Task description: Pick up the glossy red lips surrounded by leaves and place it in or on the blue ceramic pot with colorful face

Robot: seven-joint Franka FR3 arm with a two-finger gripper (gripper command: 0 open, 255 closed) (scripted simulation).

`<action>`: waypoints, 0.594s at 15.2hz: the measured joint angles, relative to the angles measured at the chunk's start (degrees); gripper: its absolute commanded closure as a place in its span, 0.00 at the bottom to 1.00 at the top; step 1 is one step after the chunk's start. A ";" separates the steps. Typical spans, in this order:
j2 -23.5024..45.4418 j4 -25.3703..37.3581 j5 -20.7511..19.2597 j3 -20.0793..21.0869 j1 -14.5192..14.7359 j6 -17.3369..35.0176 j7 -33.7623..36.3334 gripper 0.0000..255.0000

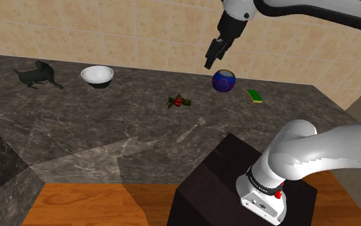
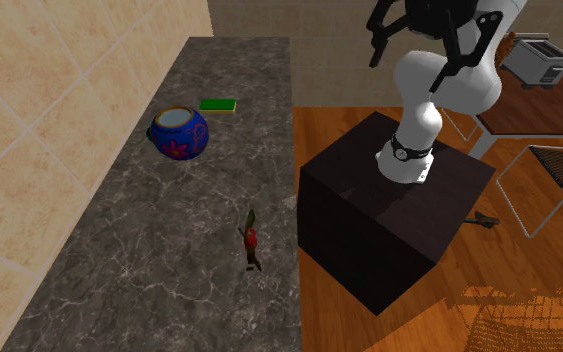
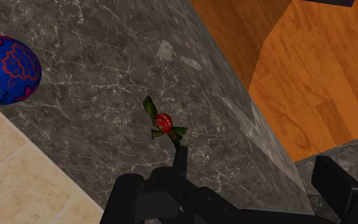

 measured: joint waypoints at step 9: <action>9.00 -4.01 -3.23 -2.03 -0.43 10.49 -5.18 0.00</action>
